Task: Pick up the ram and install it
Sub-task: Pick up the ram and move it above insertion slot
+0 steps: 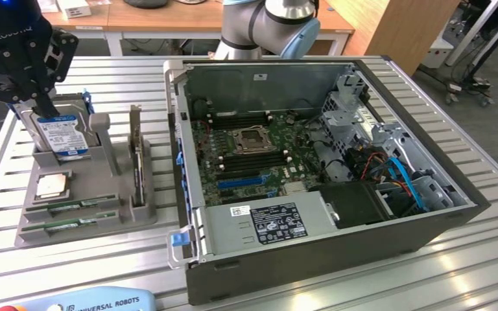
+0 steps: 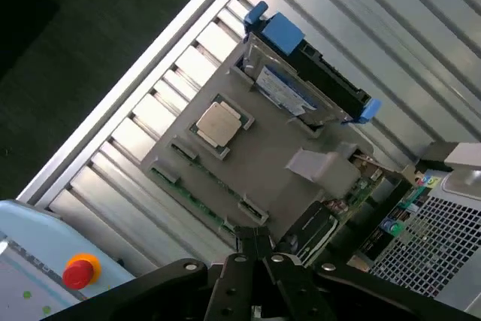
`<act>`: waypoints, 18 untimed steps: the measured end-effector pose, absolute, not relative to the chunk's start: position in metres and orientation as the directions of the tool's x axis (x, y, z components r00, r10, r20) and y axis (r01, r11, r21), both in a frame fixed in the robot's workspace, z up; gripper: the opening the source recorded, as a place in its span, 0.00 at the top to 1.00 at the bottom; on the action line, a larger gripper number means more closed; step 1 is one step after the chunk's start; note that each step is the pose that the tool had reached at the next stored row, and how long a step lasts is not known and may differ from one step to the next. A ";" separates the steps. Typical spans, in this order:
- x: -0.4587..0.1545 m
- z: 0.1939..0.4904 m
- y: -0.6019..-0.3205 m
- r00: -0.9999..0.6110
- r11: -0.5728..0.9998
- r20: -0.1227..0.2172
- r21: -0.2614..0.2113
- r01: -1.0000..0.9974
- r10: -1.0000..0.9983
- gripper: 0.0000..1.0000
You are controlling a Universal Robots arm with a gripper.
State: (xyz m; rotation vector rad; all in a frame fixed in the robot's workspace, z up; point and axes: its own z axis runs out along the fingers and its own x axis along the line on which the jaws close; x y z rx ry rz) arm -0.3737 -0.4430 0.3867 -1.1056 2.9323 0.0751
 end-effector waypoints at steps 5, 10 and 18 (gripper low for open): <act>-0.374 0.386 -0.443 -0.674 0.673 -0.023 0.042 -0.738 -0.738 0.90; -0.374 0.386 -0.443 -0.604 0.603 -0.023 0.042 -0.797 -0.797 0.90; -0.374 0.385 -0.443 -0.482 0.481 -0.023 0.042 -0.876 -0.876 0.90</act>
